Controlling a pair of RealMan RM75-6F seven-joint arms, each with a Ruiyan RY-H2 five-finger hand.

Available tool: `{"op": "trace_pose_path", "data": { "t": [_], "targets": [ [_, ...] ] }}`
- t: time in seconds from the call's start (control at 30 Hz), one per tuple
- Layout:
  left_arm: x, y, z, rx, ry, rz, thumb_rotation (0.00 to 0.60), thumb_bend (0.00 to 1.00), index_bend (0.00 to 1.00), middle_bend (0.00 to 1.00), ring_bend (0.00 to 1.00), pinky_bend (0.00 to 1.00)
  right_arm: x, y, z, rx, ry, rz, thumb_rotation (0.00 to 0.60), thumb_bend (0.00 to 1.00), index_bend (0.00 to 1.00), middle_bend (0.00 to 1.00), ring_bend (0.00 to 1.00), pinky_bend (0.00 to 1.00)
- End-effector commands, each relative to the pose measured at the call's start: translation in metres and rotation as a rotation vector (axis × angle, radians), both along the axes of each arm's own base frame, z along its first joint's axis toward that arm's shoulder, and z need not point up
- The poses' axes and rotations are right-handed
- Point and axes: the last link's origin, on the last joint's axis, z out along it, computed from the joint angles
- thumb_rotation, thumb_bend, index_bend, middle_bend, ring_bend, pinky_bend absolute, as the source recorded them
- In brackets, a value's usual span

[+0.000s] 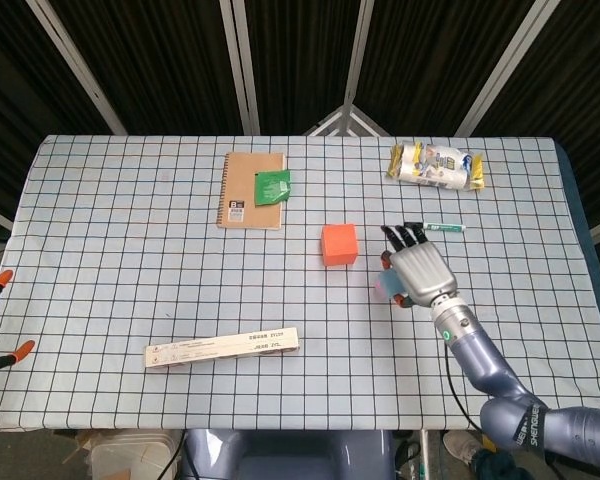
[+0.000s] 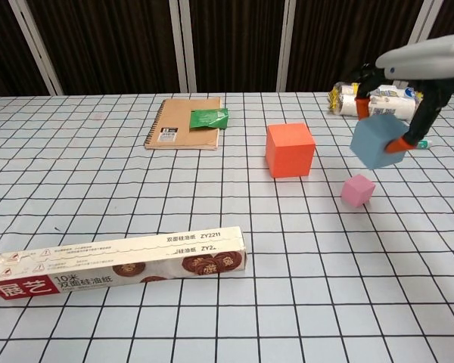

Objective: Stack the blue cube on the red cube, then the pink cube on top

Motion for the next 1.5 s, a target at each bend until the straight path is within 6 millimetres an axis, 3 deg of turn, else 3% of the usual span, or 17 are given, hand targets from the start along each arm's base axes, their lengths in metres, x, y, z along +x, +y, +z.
{"op": "trace_pose_path", "data": {
  "t": [0.03,0.2,0.4,0.67,1.0,1.5],
  "targets": [
    [0.0,0.0,0.0,0.004,0.0,0.002,0.6,0.11,0.03,0.0,0.0,0.0,0.026,-0.017,0.023,-0.007,-0.066,-0.026,0.6,0.43,0.51,0.0,0.04,0.0],
    [0.0,0.0,-0.002,0.001,0.009,0.006,0.6,0.11,0.03,0.0,0.0,0.0,0.038,-0.027,0.019,0.017,-0.059,-0.034,0.6,0.47,0.52,0.0,0.04,0.0],
    [0.0,0.001,-0.003,-0.001,0.015,0.009,0.6,0.11,0.03,0.0,0.0,0.0,0.064,-0.039,-0.002,0.026,-0.079,-0.061,0.6,0.48,0.54,0.0,0.04,0.0],
    [-0.001,0.002,0.0,0.005,0.009,0.014,0.6,0.11,0.03,0.0,0.0,0.0,0.08,-0.053,-0.026,0.053,-0.114,-0.066,0.6,0.48,0.54,0.0,0.04,0.0],
    [-0.002,0.004,0.0,0.017,0.015,0.025,0.6,0.11,0.03,0.0,0.0,0.0,0.087,-0.075,-0.035,0.056,-0.131,-0.065,0.6,0.48,0.54,0.0,0.04,0.0],
    [-0.003,0.004,0.001,0.037,0.018,0.045,0.6,0.11,0.03,0.0,0.0,0.0,0.08,-0.096,-0.043,0.058,-0.134,-0.089,0.6,0.48,0.54,0.0,0.04,0.0]
  ]
}}
